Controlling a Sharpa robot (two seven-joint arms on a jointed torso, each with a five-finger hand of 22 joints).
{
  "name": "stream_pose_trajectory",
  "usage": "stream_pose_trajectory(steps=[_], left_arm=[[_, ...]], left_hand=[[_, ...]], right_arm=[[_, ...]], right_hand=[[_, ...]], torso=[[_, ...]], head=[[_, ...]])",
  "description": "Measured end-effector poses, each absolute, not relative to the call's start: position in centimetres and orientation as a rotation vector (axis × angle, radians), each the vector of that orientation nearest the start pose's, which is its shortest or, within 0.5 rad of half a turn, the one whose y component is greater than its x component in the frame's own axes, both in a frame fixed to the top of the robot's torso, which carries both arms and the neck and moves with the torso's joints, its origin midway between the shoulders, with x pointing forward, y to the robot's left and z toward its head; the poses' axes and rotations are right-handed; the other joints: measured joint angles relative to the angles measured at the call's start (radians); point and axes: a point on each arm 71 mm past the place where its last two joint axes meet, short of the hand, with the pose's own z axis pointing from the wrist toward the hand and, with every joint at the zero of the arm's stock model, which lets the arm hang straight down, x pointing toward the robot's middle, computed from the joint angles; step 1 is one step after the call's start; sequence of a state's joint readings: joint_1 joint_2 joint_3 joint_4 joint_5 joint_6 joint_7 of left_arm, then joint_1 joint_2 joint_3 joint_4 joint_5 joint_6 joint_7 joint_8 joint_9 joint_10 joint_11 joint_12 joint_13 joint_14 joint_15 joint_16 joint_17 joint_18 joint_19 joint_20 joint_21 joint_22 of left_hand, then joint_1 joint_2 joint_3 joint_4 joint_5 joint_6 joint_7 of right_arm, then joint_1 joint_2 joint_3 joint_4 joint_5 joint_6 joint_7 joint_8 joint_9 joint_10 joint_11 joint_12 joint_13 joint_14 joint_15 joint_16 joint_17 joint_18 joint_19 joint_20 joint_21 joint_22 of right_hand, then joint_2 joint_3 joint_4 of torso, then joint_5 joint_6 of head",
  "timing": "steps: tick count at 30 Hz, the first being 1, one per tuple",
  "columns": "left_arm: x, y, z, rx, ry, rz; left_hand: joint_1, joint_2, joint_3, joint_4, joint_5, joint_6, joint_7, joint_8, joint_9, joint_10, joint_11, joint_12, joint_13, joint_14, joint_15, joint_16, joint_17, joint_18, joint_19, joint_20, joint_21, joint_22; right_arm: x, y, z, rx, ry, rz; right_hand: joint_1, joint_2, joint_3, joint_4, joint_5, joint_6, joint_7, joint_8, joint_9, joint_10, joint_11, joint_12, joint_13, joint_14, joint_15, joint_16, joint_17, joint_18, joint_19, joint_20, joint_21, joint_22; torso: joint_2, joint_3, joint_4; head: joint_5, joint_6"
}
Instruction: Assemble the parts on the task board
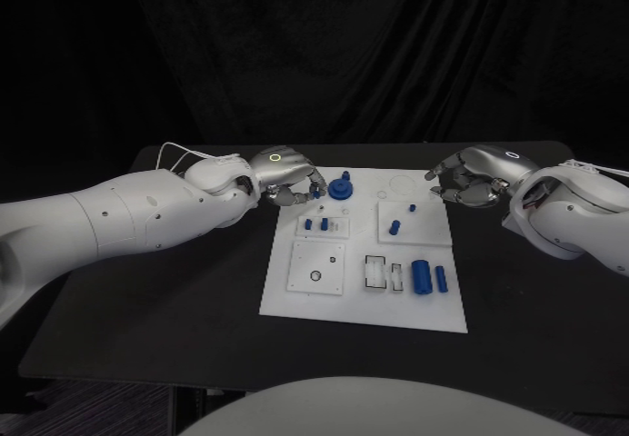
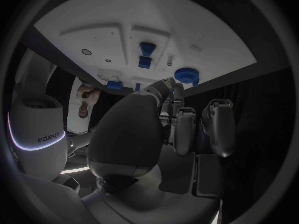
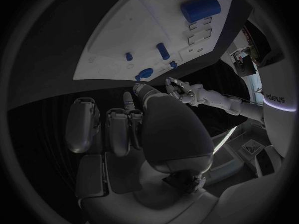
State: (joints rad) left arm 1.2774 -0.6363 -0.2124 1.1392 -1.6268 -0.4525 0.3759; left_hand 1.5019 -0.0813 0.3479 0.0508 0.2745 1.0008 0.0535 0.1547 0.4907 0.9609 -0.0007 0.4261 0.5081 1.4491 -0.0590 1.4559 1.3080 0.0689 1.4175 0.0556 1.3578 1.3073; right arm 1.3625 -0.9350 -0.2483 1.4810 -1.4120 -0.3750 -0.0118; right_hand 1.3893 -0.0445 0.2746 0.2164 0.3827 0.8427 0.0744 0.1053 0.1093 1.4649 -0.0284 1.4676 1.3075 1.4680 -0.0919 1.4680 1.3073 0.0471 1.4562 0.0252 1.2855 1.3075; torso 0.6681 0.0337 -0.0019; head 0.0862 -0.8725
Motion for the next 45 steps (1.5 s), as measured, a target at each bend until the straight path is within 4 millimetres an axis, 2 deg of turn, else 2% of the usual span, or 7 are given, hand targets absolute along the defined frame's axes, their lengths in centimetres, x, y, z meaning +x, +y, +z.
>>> stream_pose_trajectory(steps=[3, 9, 18, 26, 45], left_arm=[[52.2, 18.9, -20.9, 0.704, 1.448, -0.717], [52.1, 19.2, -20.9, 0.699, 1.461, -0.713], [52.2, 19.0, -21.2, 0.703, 1.501, -0.71], [52.7, 18.2, -21.4, 0.709, 1.529, -0.703], [53.6, 16.4, -22.3, 0.696, 1.549, -0.681]], left_hand=[[-0.006, -0.006, 0.0, 0.0, -0.005, 0.007, 0.0, -0.003, 0.0, 0.002, -0.001, -0.021, -0.013, 0.0, 0.0, 0.0, 0.0, 0.0, 0.0, 0.0, 0.0, 0.0], [-0.011, -0.002, 0.003, 0.003, -0.01, 0.008, 0.001, -0.008, 0.0, 0.002, -0.001, -0.04, -0.024, 0.0, 0.0, -0.005, -0.006, 0.0, 0.0, 0.0, -0.007, 0.0], [-0.012, -0.001, 0.006, 0.006, -0.015, 0.008, 0.001, -0.012, -0.001, 0.007, 0.001, -0.052, -0.036, 0.0, 0.0, -0.009, -0.017, 0.0, 0.0, 0.0, -0.016, 0.0], [-0.012, -0.001, 0.006, 0.006, -0.017, 0.007, 0.001, -0.012, -0.001, 0.018, 0.005, -0.057, -0.039, 0.0, 0.0, -0.009, -0.017, 0.0, 0.0, 0.0, -0.016, 0.0], [-0.016, -0.005, 0.006, 0.006, -0.017, 0.007, 0.007, -0.027, -0.002, 0.027, 0.01, -0.071, -0.049, 0.0, 0.0, -0.009, -0.018, 0.0, 0.0, 0.0, -0.022, 0.0]], right_arm=[[49.1, -26.2, -17.8, -0.204, 1.648, 0.54], [49.1, -26.2, -17.8, -0.204, 1.65, 0.539], [49.1, -26.1, -17.8, -0.205, 1.652, 0.539], [49.1, -26.1, -17.9, -0.205, 1.655, 0.539], [49.1, -25.9, -17.9, -0.208, 1.658, 0.543]], right_hand=[[0.0, 0.0, 0.0, 0.0, 0.0, 0.0, 0.0, 0.0, 0.0, 0.0, 0.0, 0.0, 0.0, 0.0, 0.0, 0.0, 0.0, 0.0, 0.0, 0.0, 0.0, 0.0], [0.0, 0.0, 0.0, 0.0, 0.0, 0.0, 0.0, 0.0, 0.0, 0.0, 0.0, 0.0, 0.0, 0.0, 0.0, 0.0, 0.0, 0.0, 0.0, 0.0, 0.0, 0.0], [0.0, 0.0, 0.0, 0.0, 0.0, 0.0, 0.0, 0.0, 0.0, 0.0, 0.0, -0.004, 0.0, 0.0, 0.0, -0.005, 0.0, 0.0, 0.0, 0.0, 0.0, 0.0], [0.0, 0.0, 0.0, 0.0, 0.0, 0.0, 0.0, 0.0, 0.0, 0.0, 0.0, -0.004, 0.0, 0.0, 0.0, -0.005, 0.0, 0.0, 0.0, 0.0, 0.0, 0.0], [0.0, 0.0, 0.0, 0.0, 0.0, 0.0, 0.0, 0.0, -0.001, 0.0, 0.0, -0.004, 0.0, 0.0, 0.0, -0.005, 0.0, 0.0, 0.0, 0.0, 0.0, 0.001]], torso=[[0.0, 0.0004, 0.0016], [-0.001, 0.0018, 0.0046], [-0.001, 0.0012, 0.0099], [-0.001, 0.0001, 0.0087], [0.0, 0.0017, 0.0061]], head=[[-0.001, 0.0], [-0.004, 0.0], [-0.006, 0.0], [-0.004, 0.0], [-0.001, 0.0]])
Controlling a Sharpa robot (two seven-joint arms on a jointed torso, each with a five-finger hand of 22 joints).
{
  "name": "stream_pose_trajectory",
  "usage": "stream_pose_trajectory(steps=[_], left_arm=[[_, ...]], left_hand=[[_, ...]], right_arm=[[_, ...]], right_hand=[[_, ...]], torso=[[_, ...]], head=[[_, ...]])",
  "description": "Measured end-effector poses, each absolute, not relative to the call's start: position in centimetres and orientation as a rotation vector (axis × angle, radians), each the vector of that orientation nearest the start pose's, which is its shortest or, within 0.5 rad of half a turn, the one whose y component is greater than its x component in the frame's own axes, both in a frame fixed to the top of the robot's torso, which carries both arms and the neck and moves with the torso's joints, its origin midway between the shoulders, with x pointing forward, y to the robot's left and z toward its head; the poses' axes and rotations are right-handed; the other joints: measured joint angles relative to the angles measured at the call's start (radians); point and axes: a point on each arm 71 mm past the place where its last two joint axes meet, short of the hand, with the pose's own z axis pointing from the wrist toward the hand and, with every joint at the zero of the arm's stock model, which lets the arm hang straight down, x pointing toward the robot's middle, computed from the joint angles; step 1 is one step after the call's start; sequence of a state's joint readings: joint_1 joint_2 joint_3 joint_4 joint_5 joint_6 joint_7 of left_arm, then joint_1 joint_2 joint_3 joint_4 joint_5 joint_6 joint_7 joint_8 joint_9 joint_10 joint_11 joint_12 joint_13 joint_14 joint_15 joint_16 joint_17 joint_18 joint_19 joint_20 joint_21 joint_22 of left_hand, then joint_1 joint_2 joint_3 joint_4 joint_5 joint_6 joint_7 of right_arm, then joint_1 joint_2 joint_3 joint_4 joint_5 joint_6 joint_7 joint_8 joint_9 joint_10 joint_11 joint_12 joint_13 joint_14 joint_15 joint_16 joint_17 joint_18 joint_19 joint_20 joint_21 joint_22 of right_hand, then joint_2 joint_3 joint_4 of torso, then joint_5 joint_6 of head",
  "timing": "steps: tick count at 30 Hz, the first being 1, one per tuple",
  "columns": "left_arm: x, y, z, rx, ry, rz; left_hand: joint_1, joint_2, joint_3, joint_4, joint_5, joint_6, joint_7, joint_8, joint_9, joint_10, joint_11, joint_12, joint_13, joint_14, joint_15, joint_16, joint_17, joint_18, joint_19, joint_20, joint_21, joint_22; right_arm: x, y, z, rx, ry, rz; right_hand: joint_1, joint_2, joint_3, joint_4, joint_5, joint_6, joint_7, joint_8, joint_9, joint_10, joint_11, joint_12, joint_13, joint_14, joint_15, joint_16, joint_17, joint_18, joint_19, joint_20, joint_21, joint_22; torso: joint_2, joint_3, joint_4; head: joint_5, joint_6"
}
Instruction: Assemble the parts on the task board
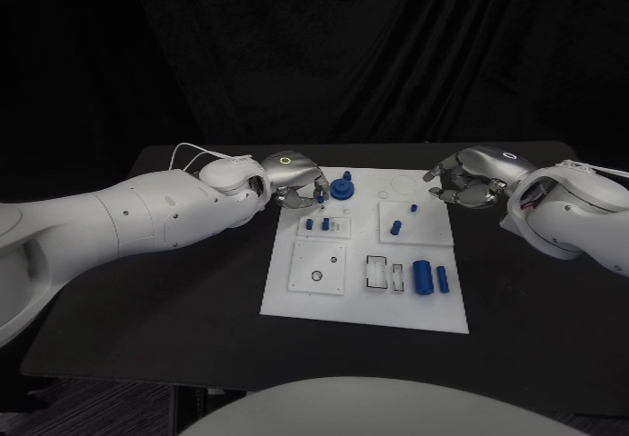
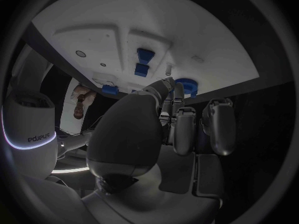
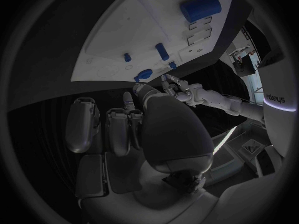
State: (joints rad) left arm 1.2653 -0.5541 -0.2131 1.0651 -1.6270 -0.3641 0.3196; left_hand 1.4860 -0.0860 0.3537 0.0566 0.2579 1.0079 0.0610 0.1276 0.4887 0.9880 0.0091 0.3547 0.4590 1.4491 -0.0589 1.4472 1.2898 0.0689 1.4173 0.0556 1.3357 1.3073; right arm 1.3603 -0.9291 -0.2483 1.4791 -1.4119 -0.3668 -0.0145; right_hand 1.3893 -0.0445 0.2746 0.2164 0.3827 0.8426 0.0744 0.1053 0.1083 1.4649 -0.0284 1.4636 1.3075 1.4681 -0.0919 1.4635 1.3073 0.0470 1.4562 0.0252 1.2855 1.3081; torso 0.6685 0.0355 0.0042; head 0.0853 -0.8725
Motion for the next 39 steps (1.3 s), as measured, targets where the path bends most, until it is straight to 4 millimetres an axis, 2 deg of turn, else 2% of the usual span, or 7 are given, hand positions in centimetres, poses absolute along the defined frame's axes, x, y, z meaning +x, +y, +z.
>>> stream_pose_trajectory(steps=[39], left_arm=[[53.5, 15.8, -23.4, 0.694, 1.612, -0.676]], left_hand=[[0.0, 0.0, 0.006, -0.006, 0.0, -0.004, 0.003, -0.008, -0.002, 0.003, 0.004, -0.011, -0.006, -0.007, 0.007, -0.008, -0.011, 0.0, -0.011, 0.004, -0.009, 0.0]], right_arm=[[49.1, -25.6, -18.1, -0.212, 1.668, 0.545]], right_hand=[[0.0, 0.0, 0.003, -0.003, 0.0, 0.0, 0.0, 0.0, -0.001, 0.0, 0.0, 0.0, 0.0, 0.0, 0.0, 0.0, 0.0, 0.0, 0.0, 0.0, -0.004, 0.0]], torso=[[-0.001, -0.0001, 0.0008]], head=[[0.0, 0.0]])
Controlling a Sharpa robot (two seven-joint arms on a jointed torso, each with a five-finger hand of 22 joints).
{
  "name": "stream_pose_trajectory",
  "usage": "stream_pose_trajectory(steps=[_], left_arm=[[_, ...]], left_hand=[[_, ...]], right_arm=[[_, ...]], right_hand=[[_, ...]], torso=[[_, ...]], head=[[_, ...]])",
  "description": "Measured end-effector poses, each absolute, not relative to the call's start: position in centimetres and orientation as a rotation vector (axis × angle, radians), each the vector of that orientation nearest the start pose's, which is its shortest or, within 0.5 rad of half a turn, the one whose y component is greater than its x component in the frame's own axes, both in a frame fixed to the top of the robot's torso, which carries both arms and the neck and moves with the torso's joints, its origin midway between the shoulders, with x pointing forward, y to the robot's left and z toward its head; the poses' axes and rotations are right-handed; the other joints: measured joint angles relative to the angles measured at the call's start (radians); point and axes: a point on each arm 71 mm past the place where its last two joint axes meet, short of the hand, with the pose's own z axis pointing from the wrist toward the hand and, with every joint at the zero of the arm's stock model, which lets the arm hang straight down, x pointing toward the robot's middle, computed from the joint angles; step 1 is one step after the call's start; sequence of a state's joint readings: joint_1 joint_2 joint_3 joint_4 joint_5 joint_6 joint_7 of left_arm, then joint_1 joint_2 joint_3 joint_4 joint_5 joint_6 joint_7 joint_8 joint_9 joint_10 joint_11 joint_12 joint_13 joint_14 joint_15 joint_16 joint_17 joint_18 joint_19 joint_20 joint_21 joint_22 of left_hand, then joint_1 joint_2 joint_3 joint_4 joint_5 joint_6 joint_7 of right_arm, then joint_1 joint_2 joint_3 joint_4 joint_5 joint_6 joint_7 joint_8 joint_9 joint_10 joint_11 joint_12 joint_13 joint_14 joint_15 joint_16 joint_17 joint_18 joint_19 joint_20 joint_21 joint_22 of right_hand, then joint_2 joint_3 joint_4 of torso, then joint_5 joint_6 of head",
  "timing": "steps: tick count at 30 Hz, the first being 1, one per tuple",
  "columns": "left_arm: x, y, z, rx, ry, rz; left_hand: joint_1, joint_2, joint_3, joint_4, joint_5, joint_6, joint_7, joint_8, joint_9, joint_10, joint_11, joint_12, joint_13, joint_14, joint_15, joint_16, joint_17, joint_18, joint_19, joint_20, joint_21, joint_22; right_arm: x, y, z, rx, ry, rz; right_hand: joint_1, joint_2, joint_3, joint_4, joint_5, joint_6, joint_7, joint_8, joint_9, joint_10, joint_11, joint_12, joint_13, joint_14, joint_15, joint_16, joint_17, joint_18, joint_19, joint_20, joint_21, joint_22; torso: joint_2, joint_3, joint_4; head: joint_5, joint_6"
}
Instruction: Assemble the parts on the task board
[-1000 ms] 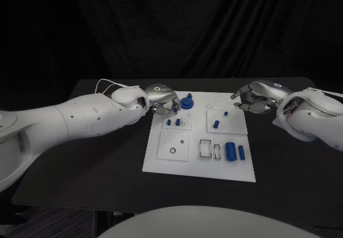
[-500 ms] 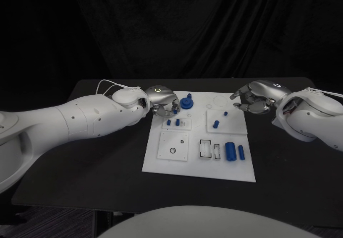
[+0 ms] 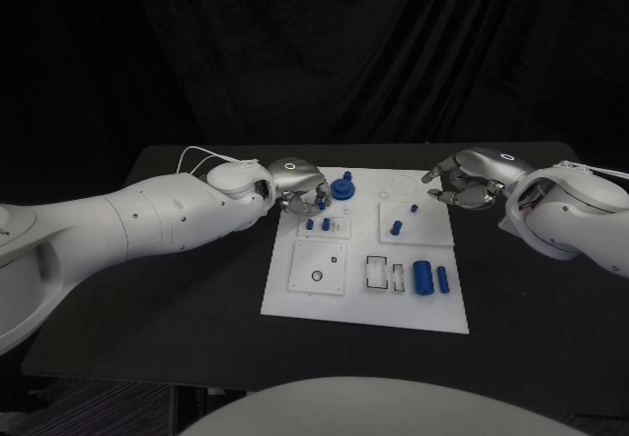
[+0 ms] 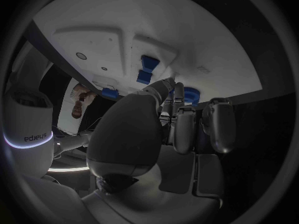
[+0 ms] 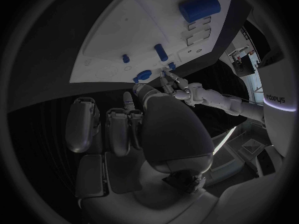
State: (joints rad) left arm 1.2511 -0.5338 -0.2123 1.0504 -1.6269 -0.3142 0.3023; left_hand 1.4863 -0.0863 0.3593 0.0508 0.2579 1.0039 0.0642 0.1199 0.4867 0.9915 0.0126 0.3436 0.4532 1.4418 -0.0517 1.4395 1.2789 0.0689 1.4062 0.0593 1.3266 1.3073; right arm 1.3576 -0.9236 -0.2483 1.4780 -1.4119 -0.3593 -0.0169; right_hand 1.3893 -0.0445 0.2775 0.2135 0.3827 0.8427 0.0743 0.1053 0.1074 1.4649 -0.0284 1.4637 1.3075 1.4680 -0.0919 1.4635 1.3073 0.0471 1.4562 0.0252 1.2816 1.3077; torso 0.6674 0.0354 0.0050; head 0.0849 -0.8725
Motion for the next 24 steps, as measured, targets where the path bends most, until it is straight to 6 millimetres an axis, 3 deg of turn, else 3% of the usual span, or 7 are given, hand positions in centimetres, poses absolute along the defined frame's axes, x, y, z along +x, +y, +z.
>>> stream_pose_trajectory(steps=[7, 10, 14, 24], left_arm=[[53.49, 15.68, -23.5, 0.694, 1.616, -0.676], [53.51, 15.7, -23.58, 0.693, 1.619, -0.674], [53.52, 15.74, -23.7, 0.693, 1.623, -0.672], [53.54, 15.73, -23.94, 0.691, 1.633, -0.668]], left_hand=[[0.0, 0.0, 0.0, 0.0, 0.0, -0.005, -0.005, 0.0, 0.0, 0.0, 0.0, 0.0, -0.001, 0.0, 0.0, 0.0, -0.001, 0.0, 0.0, 0.0, 0.0, 0.0], [0.0, 0.0, 0.005, -0.005, 0.003, -0.032, -0.005, -0.021, -0.004, 0.001, 0.001, -0.012, -0.005, -0.003, 0.003, -0.004, -0.004, 0.0, 0.0, 0.0, 0.0, 0.0], [0.0, 0.0, 0.008, -0.008, 0.002, -0.081, -0.026, -0.053, -0.023, 0.004, 0.004, -0.027, -0.011, -0.007, 0.007, -0.004, -0.008, 0.0, -0.004, 0.004, -0.005, 0.001], [-0.005, -0.005, 0.015, -0.01, -0.009, -0.143, -0.046, -0.056, -0.05, -0.007, 0.015, -0.05, -0.018, -0.018, 0.011, -0.012, -0.024, 0.0, -0.011, 0.011, -0.021, 0.001]], right_arm=[[49.09, -25.59, -18.17, -0.212, 1.671, 0.544], [49.09, -25.59, -18.18, -0.212, 1.671, 0.544], [49.09, -25.58, -18.2, -0.212, 1.673, 0.544], [49.08, -25.59, -18.23, -0.211, 1.676, 0.543]], right_hand=[[0.0, 0.0, 0.0, 0.0, 0.0, 0.0, 0.0, 0.0, 0.0, 0.0, 0.0, 0.0, 0.0, 0.0, 0.0, 0.0, 0.0, 0.0, 0.0, 0.0, 0.0, 0.0], [0.0, 0.0, 0.0, 0.0, 0.0, 0.0, 0.0, 0.0, 0.0, 0.0, 0.0, 0.0, 0.0, 0.0, 0.0, 0.0, 0.0, 0.0, 0.0, 0.0, 0.0, 0.0], [0.0, 0.0, 0.0, 0.0, 0.0, 0.002, 0.002, 0.0, 0.0, 0.0, 0.0, 0.0, 0.0, 0.0, 0.0, 0.0, 0.0, 0.0, 0.0, 0.0, 0.0, 0.0], [0.0, 0.0, 0.0, 0.0, 0.0, 0.003, 0.003, 0.0, 0.0, 0.0, 0.0, 0.0, 0.0, 0.0, 0.0, 0.0, 0.0, 0.0, 0.0, 0.0, 0.0, 0.0]], torso=[[0.0, 0.0, -0.0003], [0.0, -0.0002, -0.0001], [0.0, -0.0004, -0.0001], [0.0, -0.0005, -0.0005]], head=[[0.001, 0.0], [0.0, 0.0], [0.0, 0.0], [0.0, 0.0]])
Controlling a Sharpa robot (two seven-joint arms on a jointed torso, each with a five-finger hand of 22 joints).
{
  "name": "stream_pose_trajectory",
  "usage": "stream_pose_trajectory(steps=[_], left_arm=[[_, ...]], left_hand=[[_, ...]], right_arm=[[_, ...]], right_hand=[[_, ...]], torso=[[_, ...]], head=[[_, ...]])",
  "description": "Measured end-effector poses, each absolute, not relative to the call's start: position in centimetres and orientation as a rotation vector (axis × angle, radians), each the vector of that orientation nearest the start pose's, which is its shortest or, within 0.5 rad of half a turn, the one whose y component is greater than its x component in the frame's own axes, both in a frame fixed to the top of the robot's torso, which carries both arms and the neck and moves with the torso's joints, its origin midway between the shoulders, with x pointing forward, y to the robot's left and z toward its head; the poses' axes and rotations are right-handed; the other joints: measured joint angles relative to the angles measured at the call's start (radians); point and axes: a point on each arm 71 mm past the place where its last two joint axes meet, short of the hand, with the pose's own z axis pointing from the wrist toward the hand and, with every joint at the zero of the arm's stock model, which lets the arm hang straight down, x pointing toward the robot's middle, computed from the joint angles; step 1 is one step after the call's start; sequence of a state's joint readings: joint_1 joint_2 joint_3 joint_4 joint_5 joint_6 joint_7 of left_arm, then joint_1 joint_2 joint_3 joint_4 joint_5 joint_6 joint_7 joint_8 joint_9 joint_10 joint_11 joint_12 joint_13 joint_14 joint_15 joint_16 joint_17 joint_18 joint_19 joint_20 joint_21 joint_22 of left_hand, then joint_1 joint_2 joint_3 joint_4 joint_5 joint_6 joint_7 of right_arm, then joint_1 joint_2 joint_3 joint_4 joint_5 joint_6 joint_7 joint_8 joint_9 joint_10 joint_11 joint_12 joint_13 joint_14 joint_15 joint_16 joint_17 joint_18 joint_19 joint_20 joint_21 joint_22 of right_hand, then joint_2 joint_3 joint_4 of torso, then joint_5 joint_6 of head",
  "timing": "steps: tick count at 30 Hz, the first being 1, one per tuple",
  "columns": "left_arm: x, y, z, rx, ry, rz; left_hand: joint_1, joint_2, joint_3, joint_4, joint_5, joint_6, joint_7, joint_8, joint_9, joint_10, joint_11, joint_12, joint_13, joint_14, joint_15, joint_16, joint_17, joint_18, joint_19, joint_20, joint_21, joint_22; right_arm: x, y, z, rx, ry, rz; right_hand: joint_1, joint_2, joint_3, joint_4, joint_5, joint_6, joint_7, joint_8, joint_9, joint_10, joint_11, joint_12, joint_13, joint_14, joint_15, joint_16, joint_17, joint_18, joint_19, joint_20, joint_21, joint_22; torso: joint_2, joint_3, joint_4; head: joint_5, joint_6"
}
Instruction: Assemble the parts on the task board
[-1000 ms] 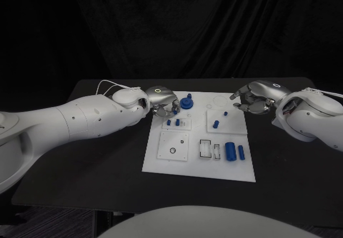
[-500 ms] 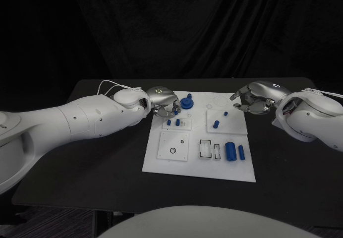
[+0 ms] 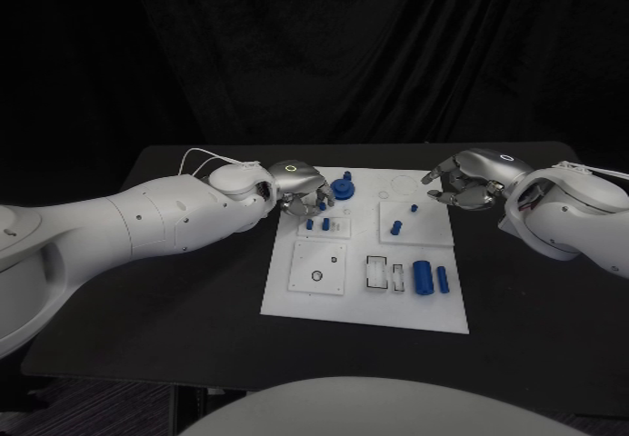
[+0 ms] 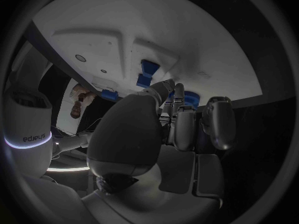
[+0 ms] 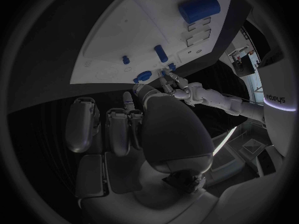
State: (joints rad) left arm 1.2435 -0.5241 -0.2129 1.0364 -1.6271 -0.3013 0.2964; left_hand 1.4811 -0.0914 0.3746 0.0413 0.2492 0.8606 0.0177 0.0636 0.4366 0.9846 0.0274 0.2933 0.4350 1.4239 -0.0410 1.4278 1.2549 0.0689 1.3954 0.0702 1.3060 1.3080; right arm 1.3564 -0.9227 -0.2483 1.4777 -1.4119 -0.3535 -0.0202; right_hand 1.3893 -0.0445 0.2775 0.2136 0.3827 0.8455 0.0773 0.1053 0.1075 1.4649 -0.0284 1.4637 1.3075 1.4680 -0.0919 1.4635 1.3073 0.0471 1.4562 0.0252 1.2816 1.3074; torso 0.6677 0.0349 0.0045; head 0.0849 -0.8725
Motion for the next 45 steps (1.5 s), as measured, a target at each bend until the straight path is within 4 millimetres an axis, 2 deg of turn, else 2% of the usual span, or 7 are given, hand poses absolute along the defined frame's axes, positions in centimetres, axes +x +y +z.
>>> stream_pose_trajectory(steps=[16, 23, 33, 38, 40, 43, 45], left_arm=[[53.8, 16.7, -23.9, 0.672, 1.631, -0.641], [54.1, 19.4, -23.5, 0.633, 1.565, -0.597], [53.9, 22.9, -22.6, 0.577, 1.459, -0.539], [52.8, 24.5, -22.0, 0.523, 1.41, -0.556], [52.3, 25.3, -21.6, 0.463, 1.395, -0.594], [51.5, 26.3, -21.2, 0.339, 1.389, -0.688], [51.1, 27.1, -20.8, 0.232, 1.389, -0.773]], left_hand=[[0.003, -0.011, 0.014, -0.014, -0.004, -0.096, -0.032, 0.0, -0.046, -0.019, 0.014, -0.023, -0.004, -0.011, 0.011, -0.008, -0.013, 0.0, -0.011, 0.01, -0.013, 0.0], [0.01, -0.018, 0.016, -0.036, -0.004, -0.086, -0.035, 0.0, -0.07, -0.088, 0.012, 0.048, 0.079, -0.027, 0.01, -0.016, -0.027, 0.0, -0.026, 0.007, -0.029, 0.0], [-0.002, -0.025, 0.032, -0.028, -0.01, -0.09, -0.041, 0.0, -0.086, -0.158, 0.015, 0.027, 0.065, -0.045, 0.012, -0.031, -0.053, 0.0, -0.047, 0.01, -0.052, 0.0], [-0.025, -0.025, 0.026, 0.005, -0.018, -0.049, -0.03, 0.015, -0.095, -0.186, 0.012, 0.083, 0.091, -0.316, 0.024, -0.237, -0.351, 0.032, -0.197, 0.023, -0.23, 0.0], [-0.07, -0.015, 0.018, 0.05, -0.008, -0.038, 0.002, 0.015, -0.103, -0.245, 0.034, 0.112, 0.108, -0.574, 0.055, -0.427, -0.521, 0.063, -0.435, 0.039, -0.485, 0.0], [-0.095, -0.003, -0.001, 0.095, 0.03, -0.021, 0.043, 0.015, -0.112, -0.357, 0.041, 0.112, 0.092, -0.779, 0.112, -0.613, -0.619, 0.063, -0.699, 0.061, -0.721, -0.015], [-0.109, 0.012, -0.021, 0.126, 0.057, -0.004, 0.052, 0.015, -0.114, -0.409, 0.043, 0.099, 0.057, -0.9, 0.121, -0.76, -0.703, 0.063, -0.855, 0.06, -0.851, -0.063]], right_arm=[[49.1, -25.7, -18.3, -0.21, 1.677, 0.54], [49.0, -26.2, -18.2, -0.203, 1.678, 0.533], [48.9, -26.7, -18.2, -0.195, 1.679, 0.524], [48.8, -26.8, -18.2, -0.193, 1.677, 0.525], [48.7, -27.0, -18.1, -0.19, 1.674, 0.523], [48.6, -27.2, -18.1, -0.184, 1.666, 0.521], [48.5, -27.2, -18.0, -0.181, 1.659, 0.524]], right_hand=[[0.0, 0.0, 0.0, 0.0, 0.0, 0.0, 0.0, 0.0, -0.001, 0.0, 0.0, 0.0, 0.0, 0.0, 0.0, 0.0, 0.0, 0.0, 0.0, 0.0, 0.0, 0.0], [0.0, 0.0, 0.003, -0.003, 0.0, 0.0, 0.0, 0.0, -0.001, 0.0, 0.0, 0.0, 0.0, 0.0, 0.0, 0.0, 0.0, 0.0, 0.0, 0.0, 0.0, 0.0], [0.0, 0.0, 0.003, -0.003, 0.0, 0.0, 0.0, 0.0, -0.001, 0.0, 0.0, 0.0, 0.0, 0.0, 0.0, 0.0, 0.0, 0.0, 0.0, 0.0, 0.0, 0.001], [0.0, 0.0, 0.01, -0.01, 0.0, 0.003, 0.003, -0.003, -0.006, -0.058, 0.01, -0.069, -0.012, -0.002, 0.006, -0.02, 0.0, 0.012, -0.012, 0.007, -0.037, 0.001], [-0.002, -0.003, 0.027, -0.014, 0.0, 0.006, 0.006, -0.006, -0.01, -0.185, 0.014, -0.217, -0.152, -0.003, 0.012, -0.023, 0.0, 0.016, -0.018, 0.011, -0.053, 0.001], [-0.002, -0.017, 0.05, -0.015, 0.0, 0.011, 0.011, -0.006, -0.014, -0.368, 0.023, -0.425, -0.375, -0.001, 0.017, -0.035, 0.0, 0.016, -0.025, 0.018, -0.075, 0.001], [-0.001, -0.024, 0.06, -0.017, 0.0, 0.014, 0.014, -0.007, -0.016, -0.456, 0.028, -0.535, -0.483, -0.001, 0.023, -0.036, 0.0, 0.016, -0.03, 0.022, -0.087, 0.001]], torso=[[0.0, 0.0005, 0.0], [0.0, 0.0003, 0.0009], [0.001, -0.0007, 0.0018], [0.001, -0.0008, 0.004], [0.001, -0.0008, 0.0047], [0.001, -0.0012, 0.0048], [0.001, -0.0013, 0.0047]], head=[[0.001, 0.0], [-0.004, 0.0], [-0.001, 0.0], [-0.003, 0.0], [-0.007, 0.0], [-0.009, 0.0], [-0.009, 0.0]])
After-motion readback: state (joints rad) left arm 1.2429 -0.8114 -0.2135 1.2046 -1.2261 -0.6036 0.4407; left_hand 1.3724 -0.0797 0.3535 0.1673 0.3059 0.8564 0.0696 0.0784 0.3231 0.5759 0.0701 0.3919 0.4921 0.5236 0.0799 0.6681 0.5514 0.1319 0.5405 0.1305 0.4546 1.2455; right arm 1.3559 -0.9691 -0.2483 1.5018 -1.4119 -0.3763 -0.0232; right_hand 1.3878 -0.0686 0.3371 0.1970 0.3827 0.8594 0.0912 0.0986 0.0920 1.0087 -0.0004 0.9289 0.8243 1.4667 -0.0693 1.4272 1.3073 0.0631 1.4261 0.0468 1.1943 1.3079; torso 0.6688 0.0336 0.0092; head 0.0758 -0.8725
